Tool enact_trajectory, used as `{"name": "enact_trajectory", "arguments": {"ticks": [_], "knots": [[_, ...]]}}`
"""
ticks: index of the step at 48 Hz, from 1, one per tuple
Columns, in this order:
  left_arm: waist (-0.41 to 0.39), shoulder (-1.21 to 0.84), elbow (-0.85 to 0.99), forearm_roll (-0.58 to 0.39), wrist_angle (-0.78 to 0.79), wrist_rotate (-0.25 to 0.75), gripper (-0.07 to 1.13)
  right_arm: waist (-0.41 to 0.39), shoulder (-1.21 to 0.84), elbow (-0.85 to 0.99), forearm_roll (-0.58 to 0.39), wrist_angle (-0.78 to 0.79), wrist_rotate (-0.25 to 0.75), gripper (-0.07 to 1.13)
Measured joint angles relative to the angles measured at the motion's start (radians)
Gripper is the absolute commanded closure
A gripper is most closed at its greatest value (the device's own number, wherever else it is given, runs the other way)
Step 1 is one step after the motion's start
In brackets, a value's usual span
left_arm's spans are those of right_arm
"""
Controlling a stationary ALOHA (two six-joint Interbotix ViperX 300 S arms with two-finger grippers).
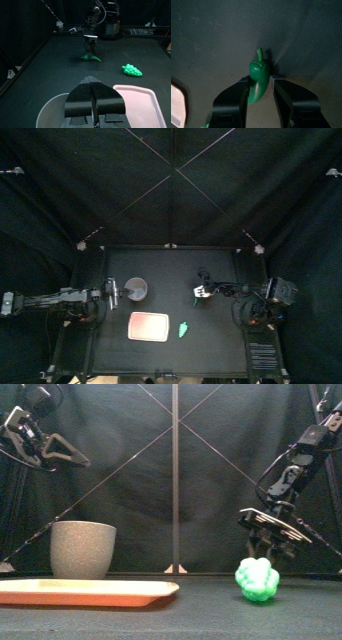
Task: Pick the green pepper then place it in the grey bowl
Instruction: Place green pepper in the grey bowl
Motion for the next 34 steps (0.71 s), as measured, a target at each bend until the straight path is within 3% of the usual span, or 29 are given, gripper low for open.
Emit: {"name": "enact_trajectory", "arguments": {"ticks": [11, 19, 34], "knots": [[-0.002, -0.002, 0.002, -0.012, 0.000, 0.000, 0.98, 0.020, -0.009, -0.044, -0.043, 0.002, -0.005, 0.49], [-0.002, 0.000, 0.000, -0.014, 0.000, 0.000, 0.98, 0.048, -0.057, -0.155, -0.160, -0.038, -0.011, 0.49], [0.000, 0.000, 0.000, -0.014, -0.002, -0.002, 0.98, 0.110, 0.028, -0.403, -0.402, -0.348, -0.006, 0.49]]}}
